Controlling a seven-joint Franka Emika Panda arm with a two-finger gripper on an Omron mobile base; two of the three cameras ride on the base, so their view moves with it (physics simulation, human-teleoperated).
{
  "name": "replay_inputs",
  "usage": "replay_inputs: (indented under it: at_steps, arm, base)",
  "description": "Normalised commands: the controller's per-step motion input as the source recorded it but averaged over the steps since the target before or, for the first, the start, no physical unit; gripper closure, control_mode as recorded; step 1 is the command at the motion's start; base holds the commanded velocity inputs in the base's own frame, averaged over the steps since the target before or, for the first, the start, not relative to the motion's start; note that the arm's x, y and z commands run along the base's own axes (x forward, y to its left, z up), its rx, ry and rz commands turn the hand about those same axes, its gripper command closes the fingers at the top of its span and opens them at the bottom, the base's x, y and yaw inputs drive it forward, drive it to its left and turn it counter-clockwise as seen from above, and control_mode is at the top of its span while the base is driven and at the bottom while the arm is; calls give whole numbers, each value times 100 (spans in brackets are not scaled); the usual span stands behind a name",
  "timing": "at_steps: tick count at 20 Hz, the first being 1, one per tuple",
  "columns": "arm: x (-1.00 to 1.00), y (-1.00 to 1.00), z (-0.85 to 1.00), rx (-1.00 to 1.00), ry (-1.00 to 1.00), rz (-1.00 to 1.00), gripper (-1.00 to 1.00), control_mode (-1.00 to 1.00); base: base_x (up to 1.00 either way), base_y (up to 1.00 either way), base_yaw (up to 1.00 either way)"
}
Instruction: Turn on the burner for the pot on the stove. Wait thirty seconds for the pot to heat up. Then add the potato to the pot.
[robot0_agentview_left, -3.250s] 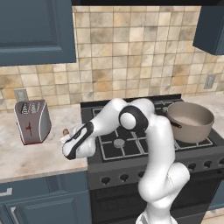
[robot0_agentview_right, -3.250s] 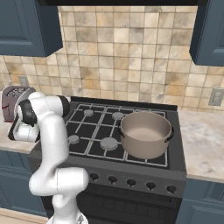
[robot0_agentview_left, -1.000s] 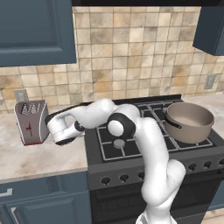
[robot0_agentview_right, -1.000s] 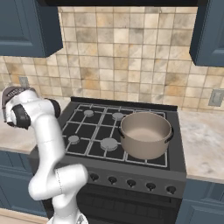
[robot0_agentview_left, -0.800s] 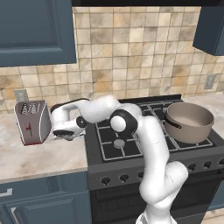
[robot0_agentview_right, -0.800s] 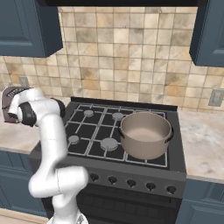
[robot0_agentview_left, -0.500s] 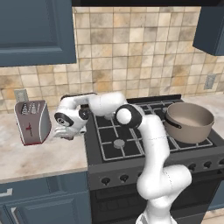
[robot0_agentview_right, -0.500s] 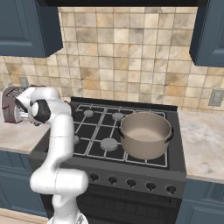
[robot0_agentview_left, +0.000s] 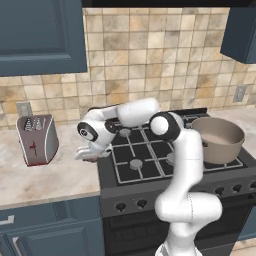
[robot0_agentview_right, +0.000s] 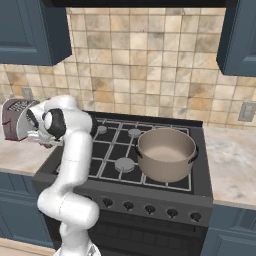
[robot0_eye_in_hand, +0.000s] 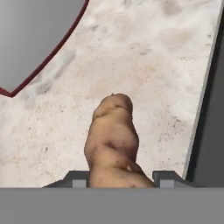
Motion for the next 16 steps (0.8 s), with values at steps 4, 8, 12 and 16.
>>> replay_inputs:
  at_steps: [4, 8, 12, 16]
  arm:
    - [-72, -45, 49, -3, -27, 0, 100, -100]
    - [-34, -20, 100, 0, -43, 0, 100, -100]
    - [-13, -50, 97, 1, -39, 0, 100, -100]
    - [-9, -92, 90, 3, -15, -1, 100, -100]
  base:
    - [0, 0, 0]
    - [0, 0, 0]
    - [0, 0, 0]
    - [0, 0, 0]
